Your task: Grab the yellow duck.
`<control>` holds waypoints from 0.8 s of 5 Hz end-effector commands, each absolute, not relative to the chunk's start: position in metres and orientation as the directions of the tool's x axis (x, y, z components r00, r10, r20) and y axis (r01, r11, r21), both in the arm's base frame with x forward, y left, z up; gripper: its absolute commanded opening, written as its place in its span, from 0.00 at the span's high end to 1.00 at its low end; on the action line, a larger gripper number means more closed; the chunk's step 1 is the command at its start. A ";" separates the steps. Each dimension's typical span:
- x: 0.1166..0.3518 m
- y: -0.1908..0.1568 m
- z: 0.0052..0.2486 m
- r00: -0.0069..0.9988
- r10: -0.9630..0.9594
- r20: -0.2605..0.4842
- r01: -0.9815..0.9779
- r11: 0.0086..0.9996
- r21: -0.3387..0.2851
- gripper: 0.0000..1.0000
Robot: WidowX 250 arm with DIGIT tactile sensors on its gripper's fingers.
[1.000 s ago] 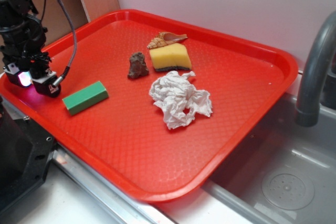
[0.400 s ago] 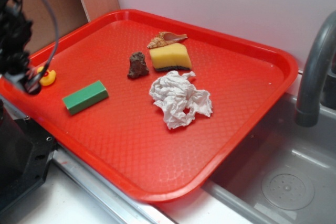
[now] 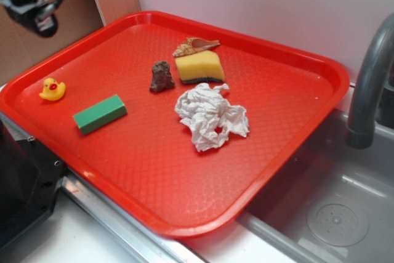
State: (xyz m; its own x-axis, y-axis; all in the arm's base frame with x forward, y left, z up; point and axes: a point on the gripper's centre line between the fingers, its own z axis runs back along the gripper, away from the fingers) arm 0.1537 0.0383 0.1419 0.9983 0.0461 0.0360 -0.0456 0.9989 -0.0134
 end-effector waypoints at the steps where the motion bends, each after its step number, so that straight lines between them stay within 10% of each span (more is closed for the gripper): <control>1: 0.156 0.043 0.151 0.997 0.039 0.071 -0.039 0.999 -0.001 0.00; 3: 0.156 0.043 0.151 0.997 0.039 0.071 -0.039 0.999 -0.001 0.00; 4: 0.146 0.086 0.102 0.995 0.000 0.103 -0.002 1.000 0.023 0.00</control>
